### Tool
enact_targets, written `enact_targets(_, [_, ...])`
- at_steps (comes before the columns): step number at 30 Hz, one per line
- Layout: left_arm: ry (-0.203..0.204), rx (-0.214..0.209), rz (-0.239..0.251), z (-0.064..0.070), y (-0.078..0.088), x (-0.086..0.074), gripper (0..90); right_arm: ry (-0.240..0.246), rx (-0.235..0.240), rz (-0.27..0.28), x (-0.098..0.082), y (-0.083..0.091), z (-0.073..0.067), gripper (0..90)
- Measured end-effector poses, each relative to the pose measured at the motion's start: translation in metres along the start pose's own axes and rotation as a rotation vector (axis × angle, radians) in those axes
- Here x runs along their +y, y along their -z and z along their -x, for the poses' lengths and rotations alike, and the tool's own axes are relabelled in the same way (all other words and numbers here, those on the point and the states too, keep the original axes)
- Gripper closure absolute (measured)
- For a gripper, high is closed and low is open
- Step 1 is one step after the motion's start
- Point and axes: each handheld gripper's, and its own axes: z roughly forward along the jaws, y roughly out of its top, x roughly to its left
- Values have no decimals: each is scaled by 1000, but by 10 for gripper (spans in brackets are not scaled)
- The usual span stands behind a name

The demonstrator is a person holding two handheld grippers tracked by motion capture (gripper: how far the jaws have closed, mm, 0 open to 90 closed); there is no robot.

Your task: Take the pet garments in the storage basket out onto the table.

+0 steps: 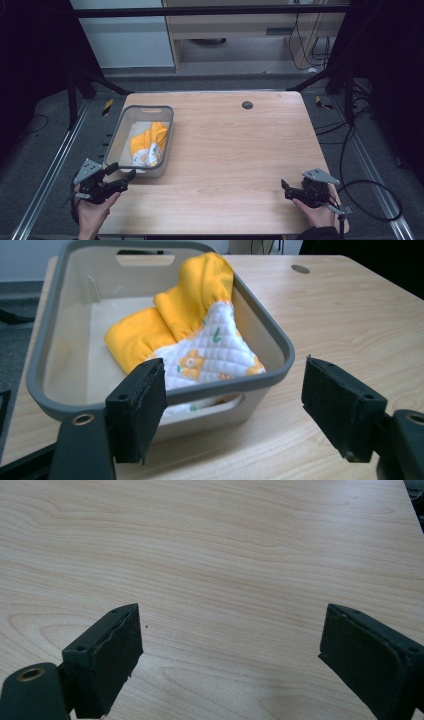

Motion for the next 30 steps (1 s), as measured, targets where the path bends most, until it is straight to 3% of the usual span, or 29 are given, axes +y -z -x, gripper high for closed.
enact_targets(30, [-41,3,-17,3,-31,53,238,11,4,-10,-1,-2,-1,99])
